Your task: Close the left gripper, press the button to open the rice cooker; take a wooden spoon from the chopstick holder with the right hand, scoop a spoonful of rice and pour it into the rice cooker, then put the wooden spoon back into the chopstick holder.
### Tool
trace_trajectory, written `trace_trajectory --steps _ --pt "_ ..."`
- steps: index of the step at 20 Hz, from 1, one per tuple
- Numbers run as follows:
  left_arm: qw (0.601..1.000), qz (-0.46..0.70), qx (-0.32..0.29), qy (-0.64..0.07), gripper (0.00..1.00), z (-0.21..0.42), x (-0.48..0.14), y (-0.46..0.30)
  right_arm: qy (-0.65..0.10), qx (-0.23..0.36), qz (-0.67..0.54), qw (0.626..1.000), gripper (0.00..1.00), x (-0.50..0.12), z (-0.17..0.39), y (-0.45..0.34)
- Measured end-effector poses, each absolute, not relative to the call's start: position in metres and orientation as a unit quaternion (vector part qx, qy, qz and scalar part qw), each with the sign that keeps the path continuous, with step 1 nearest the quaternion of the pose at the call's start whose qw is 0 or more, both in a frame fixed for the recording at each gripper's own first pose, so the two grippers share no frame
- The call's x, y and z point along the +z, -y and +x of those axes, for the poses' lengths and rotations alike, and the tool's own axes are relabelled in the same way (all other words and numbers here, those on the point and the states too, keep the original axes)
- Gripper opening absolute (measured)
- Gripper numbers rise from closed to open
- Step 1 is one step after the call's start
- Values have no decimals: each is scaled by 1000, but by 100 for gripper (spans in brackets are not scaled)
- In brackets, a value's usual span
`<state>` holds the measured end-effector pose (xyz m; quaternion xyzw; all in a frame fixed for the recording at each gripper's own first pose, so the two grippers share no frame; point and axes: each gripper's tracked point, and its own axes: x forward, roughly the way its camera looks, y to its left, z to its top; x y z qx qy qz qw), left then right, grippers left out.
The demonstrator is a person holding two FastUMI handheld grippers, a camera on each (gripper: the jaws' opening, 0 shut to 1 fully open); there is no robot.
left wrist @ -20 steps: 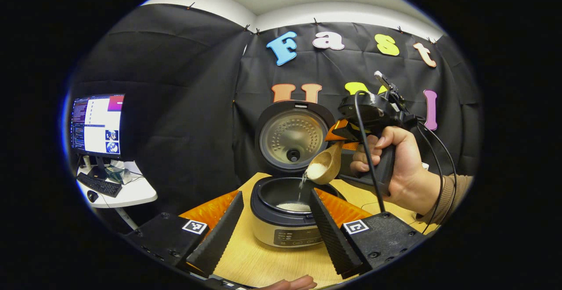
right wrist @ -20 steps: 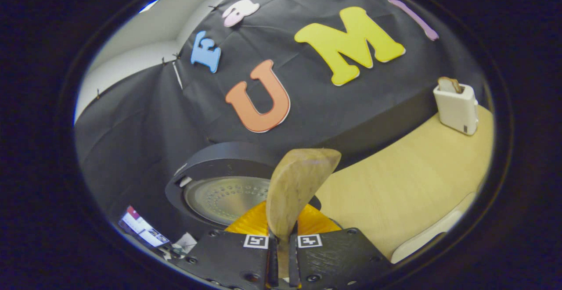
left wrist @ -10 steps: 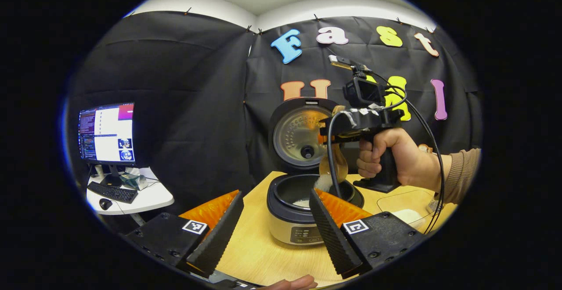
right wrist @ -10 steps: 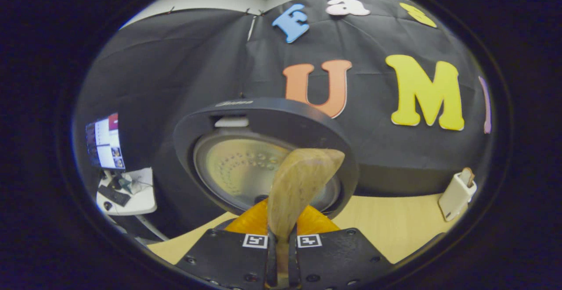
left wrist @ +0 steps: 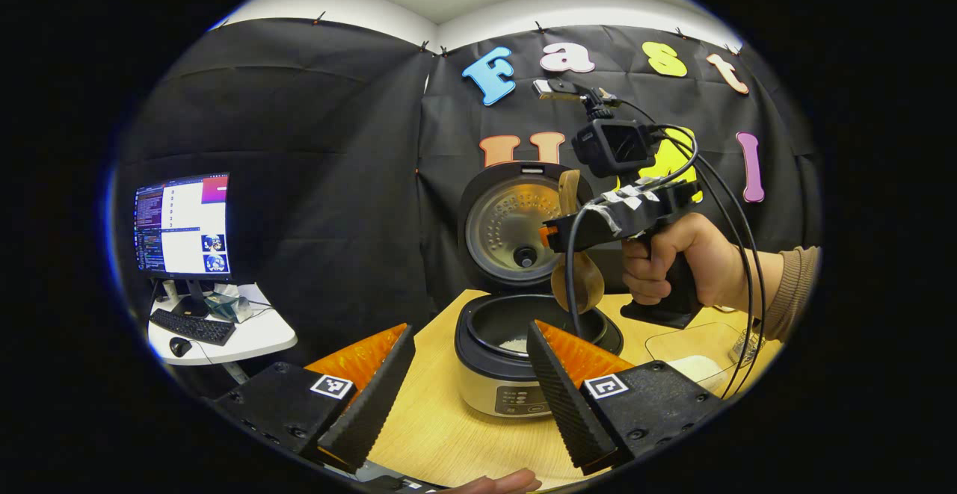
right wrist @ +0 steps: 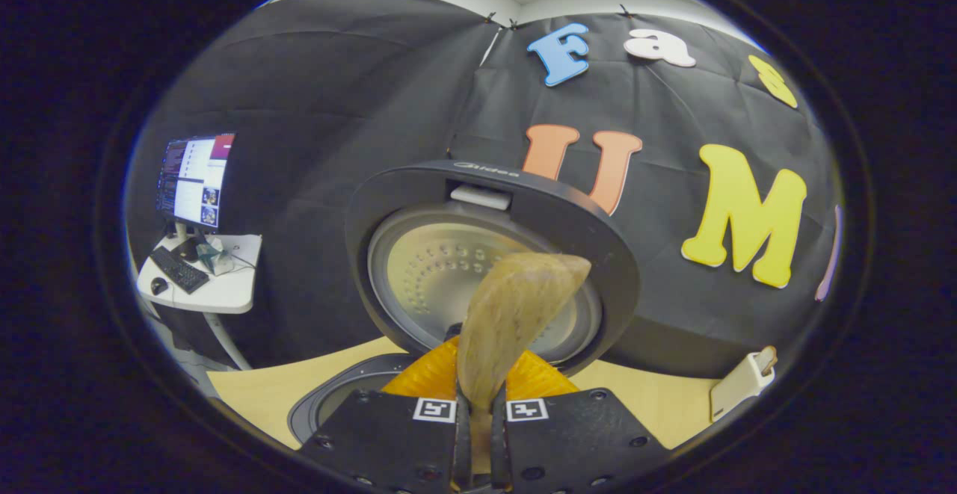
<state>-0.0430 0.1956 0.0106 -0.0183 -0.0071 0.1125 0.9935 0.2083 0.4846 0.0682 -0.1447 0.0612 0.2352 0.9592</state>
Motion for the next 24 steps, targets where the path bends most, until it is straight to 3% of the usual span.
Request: trace_trajectory --steps 7,16,21,22,24 --pt "994 0 106 6 96 -34 15 -176 -37 243 -141 959 11 84 195 -471" --pt "998 8 62 29 96 -29 29 -124 9 211 -83 974 9 132 161 -348" --pt "997 35 28 56 96 -30 43 -83 8 181 -55 982 11 130 146 -263" --pt "997 44 26 55 100 -29 43 -76 8 172 -54 984 10 128 145 -247" --pt "997 60 16 54 96 -26 40 -61 1 147 -56 988 11 118 147 -213"
